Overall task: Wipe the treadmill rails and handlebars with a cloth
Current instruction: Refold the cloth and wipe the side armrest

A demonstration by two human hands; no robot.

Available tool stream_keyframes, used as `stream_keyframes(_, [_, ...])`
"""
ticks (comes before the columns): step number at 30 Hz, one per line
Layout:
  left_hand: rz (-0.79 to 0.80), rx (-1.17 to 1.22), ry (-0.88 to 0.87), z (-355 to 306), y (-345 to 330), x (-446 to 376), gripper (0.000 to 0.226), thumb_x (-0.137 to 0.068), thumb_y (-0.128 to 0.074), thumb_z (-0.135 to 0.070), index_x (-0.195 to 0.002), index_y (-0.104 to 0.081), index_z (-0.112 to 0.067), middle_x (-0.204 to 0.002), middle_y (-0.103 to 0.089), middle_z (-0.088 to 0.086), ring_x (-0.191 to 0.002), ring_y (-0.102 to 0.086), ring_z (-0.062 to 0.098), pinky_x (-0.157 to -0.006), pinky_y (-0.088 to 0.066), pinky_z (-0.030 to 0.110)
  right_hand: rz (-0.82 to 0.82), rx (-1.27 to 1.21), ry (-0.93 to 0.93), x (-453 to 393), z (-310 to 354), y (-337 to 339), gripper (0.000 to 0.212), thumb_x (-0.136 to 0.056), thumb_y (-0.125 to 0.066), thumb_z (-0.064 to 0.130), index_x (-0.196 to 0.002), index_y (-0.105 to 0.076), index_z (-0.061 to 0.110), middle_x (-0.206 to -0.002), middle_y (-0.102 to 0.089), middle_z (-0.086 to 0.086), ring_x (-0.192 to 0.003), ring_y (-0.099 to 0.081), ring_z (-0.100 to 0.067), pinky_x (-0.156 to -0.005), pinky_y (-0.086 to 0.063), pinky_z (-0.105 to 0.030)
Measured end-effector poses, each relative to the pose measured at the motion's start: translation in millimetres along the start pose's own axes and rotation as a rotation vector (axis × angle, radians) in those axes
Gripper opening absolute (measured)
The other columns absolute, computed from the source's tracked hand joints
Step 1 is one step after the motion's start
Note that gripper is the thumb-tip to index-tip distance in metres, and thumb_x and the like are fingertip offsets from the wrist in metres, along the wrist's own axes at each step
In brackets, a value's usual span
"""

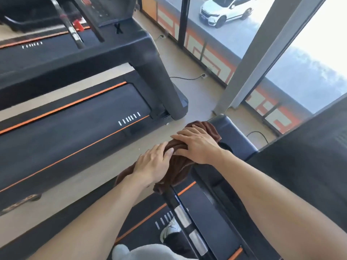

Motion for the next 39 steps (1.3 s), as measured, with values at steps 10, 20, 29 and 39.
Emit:
stream_keyframes(10, [0.062, -0.113, -0.185, -59, -14, -51, 0.064, -0.105, -0.024, -0.055, -0.161, -0.008, -0.03, -0.168, -0.018, -0.002, -0.152, -0.022, 0.022, -0.122, -0.019, 0.042, 0.059, -0.104, -0.214, 31, -67, 16, 0.069, -0.103, -0.046, 0.06, -0.163, -0.016, 0.041, -0.173, -0.002, 0.012, -0.16, 0.01, -0.02, -0.13, 0.003, -0.047])
stream_keyframes(20, [-0.09, -0.359, -0.493, -19, -33, -5, 0.063, -0.102, -0.014, -0.048, -0.161, -0.018, -0.027, -0.17, -0.004, -0.005, -0.157, -0.002, 0.019, -0.127, -0.007, 0.047, 0.005, -0.142, -0.523, 92, 32, -6, 0.061, -0.108, -0.035, 0.028, -0.165, -0.015, 0.035, -0.173, -0.003, 0.009, -0.16, -0.005, -0.016, -0.124, -0.016, -0.034])
stream_keyframes(29, [0.005, -0.356, -0.582, -20, -37, 25, 0.062, -0.105, -0.023, -0.053, -0.161, -0.013, -0.029, -0.17, -0.001, -0.004, -0.156, 0.011, 0.02, -0.126, 0.006, 0.048, 0.246, -0.034, -0.761, 106, 47, 12, 0.066, -0.104, -0.031, 0.04, -0.165, -0.017, 0.018, -0.172, -0.019, -0.006, -0.156, -0.024, -0.021, -0.12, -0.025, -0.036])
stream_keyframes(39, [-0.003, -0.29, -0.486, -19, -26, 24, 0.069, -0.105, -0.024, -0.055, -0.162, -0.006, -0.022, -0.17, 0.005, -0.003, -0.155, 0.016, 0.013, -0.126, 0.01, 0.036, 0.298, -0.176, -0.681, 85, 8, 19, 0.063, -0.094, -0.045, 0.031, -0.156, -0.042, 0.017, -0.161, -0.043, -0.003, -0.149, -0.036, -0.029, -0.125, -0.02, -0.041])
Point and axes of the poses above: each hand's wrist, its own x-axis away from the middle knuckle, its own y-axis out of the back of the hand, z = x × y, the point moved 2 cm from there along -x, towards the middle knuckle
